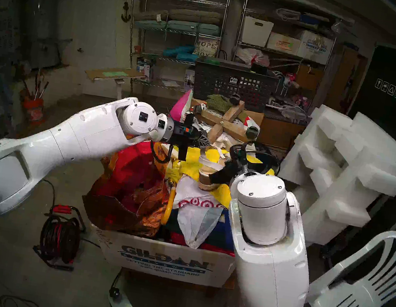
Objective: Unbuckle a shoe
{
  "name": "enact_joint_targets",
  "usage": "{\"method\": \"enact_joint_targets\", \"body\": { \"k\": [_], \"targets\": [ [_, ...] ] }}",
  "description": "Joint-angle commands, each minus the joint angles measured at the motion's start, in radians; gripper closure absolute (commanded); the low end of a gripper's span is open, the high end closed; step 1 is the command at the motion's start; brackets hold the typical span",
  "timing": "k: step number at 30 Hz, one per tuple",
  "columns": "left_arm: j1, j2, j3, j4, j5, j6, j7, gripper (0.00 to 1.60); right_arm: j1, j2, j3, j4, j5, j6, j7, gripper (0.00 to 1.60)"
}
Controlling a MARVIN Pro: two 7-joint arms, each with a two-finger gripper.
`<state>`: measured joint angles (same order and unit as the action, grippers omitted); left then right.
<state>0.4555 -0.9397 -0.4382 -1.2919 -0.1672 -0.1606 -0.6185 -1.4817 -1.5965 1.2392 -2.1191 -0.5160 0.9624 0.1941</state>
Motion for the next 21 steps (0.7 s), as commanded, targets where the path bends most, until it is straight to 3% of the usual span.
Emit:
{"method": "enact_joint_targets", "body": {
  "k": [1,2,7,8,11,13,19,20,21],
  "targets": [
    [-0.02,-0.011,-0.018,0.008,-0.003,0.013,0.018,1.1,0.02,-0.009,-0.003,-0.018,0.001,-0.002,0.003,1.6],
    [-0.02,-0.013,-0.019,0.013,-0.002,0.014,0.023,0.83,0.02,-0.009,-0.003,-0.018,0.001,-0.002,0.003,1.6],
    [-0.021,-0.013,-0.021,0.017,-0.001,0.016,0.029,0.65,0.02,-0.008,-0.003,-0.017,0.003,-0.002,0.002,1.6],
    [-0.021,-0.011,-0.022,0.015,-0.002,0.017,0.029,0.46,0.021,-0.008,-0.003,-0.017,0.003,-0.002,0.002,1.6],
    [-0.022,-0.005,-0.027,0.005,-0.002,0.014,0.039,0.3,0.022,-0.009,-0.004,-0.016,0.003,-0.002,0.001,1.6],
    [-0.024,0.002,-0.039,-0.009,-0.009,0.01,0.048,0.1,0.025,-0.01,-0.004,-0.016,0.002,-0.002,0.002,1.6],
    [-0.032,0.009,-0.06,-0.018,-0.018,0.005,0.062,0.09,0.035,-0.014,-0.002,-0.025,-0.001,-0.002,0.006,1.6],
    [-0.037,0.012,-0.068,-0.015,-0.019,0.007,0.07,0.07,0.039,-0.015,0.0,-0.028,-0.002,-0.002,0.007,1.41],
    [-0.037,0.012,-0.068,-0.015,-0.019,0.007,0.07,0.07,0.039,-0.015,0.0,-0.028,-0.002,-0.002,0.007,1.41]
  ]
}}
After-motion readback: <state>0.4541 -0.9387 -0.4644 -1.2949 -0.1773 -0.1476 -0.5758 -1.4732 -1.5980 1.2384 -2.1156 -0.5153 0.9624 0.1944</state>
